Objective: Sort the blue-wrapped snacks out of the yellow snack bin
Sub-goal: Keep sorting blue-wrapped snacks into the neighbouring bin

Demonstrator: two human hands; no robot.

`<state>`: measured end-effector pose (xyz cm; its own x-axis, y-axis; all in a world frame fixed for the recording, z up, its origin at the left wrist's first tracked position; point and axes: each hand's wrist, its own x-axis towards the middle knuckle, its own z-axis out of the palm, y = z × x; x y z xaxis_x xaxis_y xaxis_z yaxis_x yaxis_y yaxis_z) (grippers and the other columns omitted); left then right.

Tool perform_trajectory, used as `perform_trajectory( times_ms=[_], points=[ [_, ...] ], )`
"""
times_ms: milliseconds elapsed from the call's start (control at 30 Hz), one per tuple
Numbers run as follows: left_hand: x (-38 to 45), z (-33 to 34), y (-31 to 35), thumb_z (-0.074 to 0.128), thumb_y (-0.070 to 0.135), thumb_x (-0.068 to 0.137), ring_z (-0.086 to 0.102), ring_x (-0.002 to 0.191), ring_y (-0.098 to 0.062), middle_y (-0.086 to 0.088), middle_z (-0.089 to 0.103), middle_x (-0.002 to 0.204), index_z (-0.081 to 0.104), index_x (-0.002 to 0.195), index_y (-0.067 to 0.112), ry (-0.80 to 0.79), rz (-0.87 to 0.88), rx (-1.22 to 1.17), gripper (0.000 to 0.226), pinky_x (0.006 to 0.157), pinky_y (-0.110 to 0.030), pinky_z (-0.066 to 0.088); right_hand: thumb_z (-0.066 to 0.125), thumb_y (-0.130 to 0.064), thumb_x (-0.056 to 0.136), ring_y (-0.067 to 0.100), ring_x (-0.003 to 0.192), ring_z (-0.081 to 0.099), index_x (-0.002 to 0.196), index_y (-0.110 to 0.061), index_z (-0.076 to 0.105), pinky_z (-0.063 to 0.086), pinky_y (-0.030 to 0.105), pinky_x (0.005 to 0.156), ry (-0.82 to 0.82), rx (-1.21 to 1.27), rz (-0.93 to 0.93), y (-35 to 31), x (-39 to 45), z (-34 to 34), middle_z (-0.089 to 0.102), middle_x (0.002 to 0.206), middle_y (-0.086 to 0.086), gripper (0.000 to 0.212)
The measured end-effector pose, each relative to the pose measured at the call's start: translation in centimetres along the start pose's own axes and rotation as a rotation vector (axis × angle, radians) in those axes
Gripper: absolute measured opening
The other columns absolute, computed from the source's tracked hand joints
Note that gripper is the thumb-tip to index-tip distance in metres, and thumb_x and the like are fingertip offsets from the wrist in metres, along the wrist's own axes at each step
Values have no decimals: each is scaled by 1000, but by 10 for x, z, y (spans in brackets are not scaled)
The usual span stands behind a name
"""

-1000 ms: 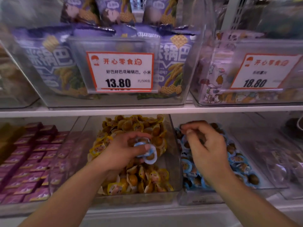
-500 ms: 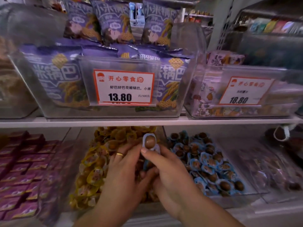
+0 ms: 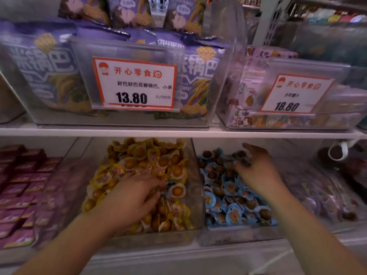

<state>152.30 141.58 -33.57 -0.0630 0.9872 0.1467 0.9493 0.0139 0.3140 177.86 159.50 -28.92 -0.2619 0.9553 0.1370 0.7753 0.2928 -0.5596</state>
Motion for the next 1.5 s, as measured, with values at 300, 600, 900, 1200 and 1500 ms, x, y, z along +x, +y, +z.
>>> perform_trajectory(
  times_ms=[300,600,900,1200,1500],
  points=[
    [30,14,10,28,58,93,55,113,-18,9,63,116,62,119,34,-219,-23,366,49,102,-40,31,52,-15,98,0,98,62,115,-27,66,51,18,83,-52,407,-392,-40,-60,49,67,103,-16,24],
    [45,11,20,56,49,88,54,117,-19,9,65,114,62,113,38,-369,-157,242,29,99,-38,28,53,-23,98,8,100,64,112,-29,68,55,41,87,-129,465,-266,-34,-55,53,69,106,-11,21],
    [33,5,21,38,56,93,45,126,-25,-1,59,128,59,122,29,-570,-168,472,45,108,-47,23,56,-7,93,-5,81,60,100,-17,73,41,5,68,95,521,-470,-42,-58,45,64,90,-10,21],
    [27,0,13,52,48,91,52,119,-19,11,62,120,53,114,44,-571,-109,126,23,107,-46,26,52,-5,91,17,97,64,94,-4,74,52,32,82,148,459,-860,-63,-89,42,66,98,4,22],
    [-11,-7,4,62,33,79,64,102,-14,7,69,109,63,117,30,-42,-131,-215,38,86,-31,51,47,-32,90,11,73,66,107,-34,58,56,29,65,-577,257,-188,-111,-96,78,67,93,-5,21]
  ],
)
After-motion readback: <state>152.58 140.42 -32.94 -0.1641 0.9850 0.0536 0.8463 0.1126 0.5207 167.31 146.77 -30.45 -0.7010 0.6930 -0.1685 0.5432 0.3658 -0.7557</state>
